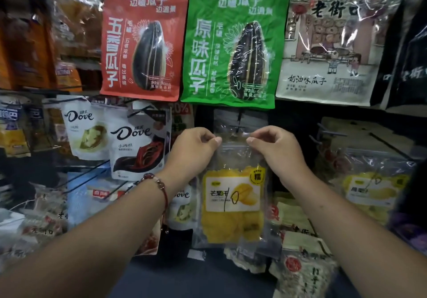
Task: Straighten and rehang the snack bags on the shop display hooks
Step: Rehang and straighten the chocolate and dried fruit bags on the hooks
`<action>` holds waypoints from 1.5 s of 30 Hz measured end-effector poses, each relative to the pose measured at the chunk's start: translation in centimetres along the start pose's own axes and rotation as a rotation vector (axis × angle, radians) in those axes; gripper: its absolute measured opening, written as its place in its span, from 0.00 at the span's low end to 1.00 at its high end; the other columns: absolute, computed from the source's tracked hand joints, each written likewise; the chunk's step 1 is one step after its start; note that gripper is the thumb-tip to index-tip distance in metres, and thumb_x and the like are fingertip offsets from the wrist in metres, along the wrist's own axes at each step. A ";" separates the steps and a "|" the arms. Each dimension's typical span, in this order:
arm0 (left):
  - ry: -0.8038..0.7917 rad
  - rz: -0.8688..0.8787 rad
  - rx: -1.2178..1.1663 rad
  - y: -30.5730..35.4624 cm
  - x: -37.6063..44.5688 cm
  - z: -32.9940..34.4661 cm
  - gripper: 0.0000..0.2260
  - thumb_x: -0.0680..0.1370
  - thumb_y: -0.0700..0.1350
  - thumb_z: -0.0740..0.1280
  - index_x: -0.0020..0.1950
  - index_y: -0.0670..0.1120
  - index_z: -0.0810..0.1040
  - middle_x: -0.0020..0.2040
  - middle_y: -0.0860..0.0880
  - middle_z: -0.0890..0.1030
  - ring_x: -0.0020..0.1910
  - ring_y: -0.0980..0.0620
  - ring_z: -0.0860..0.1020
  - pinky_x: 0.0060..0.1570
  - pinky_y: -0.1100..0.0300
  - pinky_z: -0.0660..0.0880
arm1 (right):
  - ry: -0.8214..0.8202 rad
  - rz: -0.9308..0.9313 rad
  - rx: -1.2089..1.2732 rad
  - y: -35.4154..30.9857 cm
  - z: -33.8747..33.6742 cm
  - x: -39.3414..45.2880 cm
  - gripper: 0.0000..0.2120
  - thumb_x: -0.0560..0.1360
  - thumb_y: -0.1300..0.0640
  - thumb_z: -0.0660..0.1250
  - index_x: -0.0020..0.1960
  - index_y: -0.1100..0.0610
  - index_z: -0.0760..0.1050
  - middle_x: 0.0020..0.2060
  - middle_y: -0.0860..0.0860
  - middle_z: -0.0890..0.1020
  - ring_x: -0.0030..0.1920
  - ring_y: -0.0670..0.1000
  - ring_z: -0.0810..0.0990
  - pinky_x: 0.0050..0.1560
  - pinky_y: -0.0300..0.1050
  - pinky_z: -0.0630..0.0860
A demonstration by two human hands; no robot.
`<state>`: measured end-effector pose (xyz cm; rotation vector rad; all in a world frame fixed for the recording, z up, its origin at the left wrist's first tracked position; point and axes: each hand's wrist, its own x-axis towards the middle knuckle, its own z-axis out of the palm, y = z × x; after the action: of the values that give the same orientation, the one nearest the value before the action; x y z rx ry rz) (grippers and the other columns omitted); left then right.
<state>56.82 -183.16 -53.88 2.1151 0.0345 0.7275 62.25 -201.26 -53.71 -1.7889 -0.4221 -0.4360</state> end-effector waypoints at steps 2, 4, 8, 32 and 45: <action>-0.001 0.004 0.014 -0.2 1.0 0.5 0.08 0.79 0.53 0.68 0.42 0.51 0.81 0.37 0.54 0.82 0.36 0.55 0.79 0.37 0.59 0.74 | 0.030 0.018 -0.026 0.6 0.2 0.9 0.05 0.70 0.54 0.75 0.40 0.52 0.80 0.39 0.49 0.85 0.37 0.49 0.81 0.39 0.48 0.77; 0.000 0.012 0.028 -0.4 1.8 1.0 0.08 0.78 0.53 0.68 0.42 0.51 0.81 0.36 0.54 0.82 0.36 0.55 0.79 0.37 0.59 0.74 | 0.059 0.038 -0.041 1.0 0.2 1.6 0.06 0.69 0.54 0.76 0.39 0.53 0.80 0.36 0.50 0.85 0.37 0.51 0.83 0.39 0.49 0.78; 0.008 -0.005 0.080 -0.2 3.3 1.9 0.12 0.78 0.50 0.69 0.35 0.49 0.76 0.32 0.52 0.79 0.34 0.56 0.77 0.31 0.61 0.70 | 0.095 0.044 -0.041 1.5 0.3 3.0 0.07 0.69 0.62 0.75 0.37 0.53 0.80 0.33 0.48 0.83 0.35 0.48 0.81 0.37 0.44 0.77; -0.114 -0.008 0.160 -6.4 -7.6 3.3 0.38 0.78 0.55 0.67 0.79 0.62 0.45 0.75 0.52 0.65 0.70 0.50 0.69 0.64 0.52 0.71 | 0.009 0.086 -0.332 4.0 -1.1 -5.9 0.36 0.76 0.44 0.66 0.78 0.53 0.55 0.71 0.52 0.67 0.68 0.53 0.70 0.64 0.46 0.68; -0.122 -0.079 0.216 -8.1 -9.5 5.8 0.52 0.70 0.52 0.77 0.78 0.64 0.40 0.63 0.46 0.65 0.62 0.46 0.70 0.56 0.54 0.69 | -0.231 0.321 -0.376 6.2 -0.1 -9.7 0.24 0.75 0.53 0.69 0.68 0.53 0.66 0.54 0.49 0.79 0.48 0.49 0.79 0.39 0.43 0.72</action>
<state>53.80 -185.02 -67.15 2.3460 0.1350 0.5671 56.97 -203.40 -63.64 -2.2392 -0.2120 -0.0830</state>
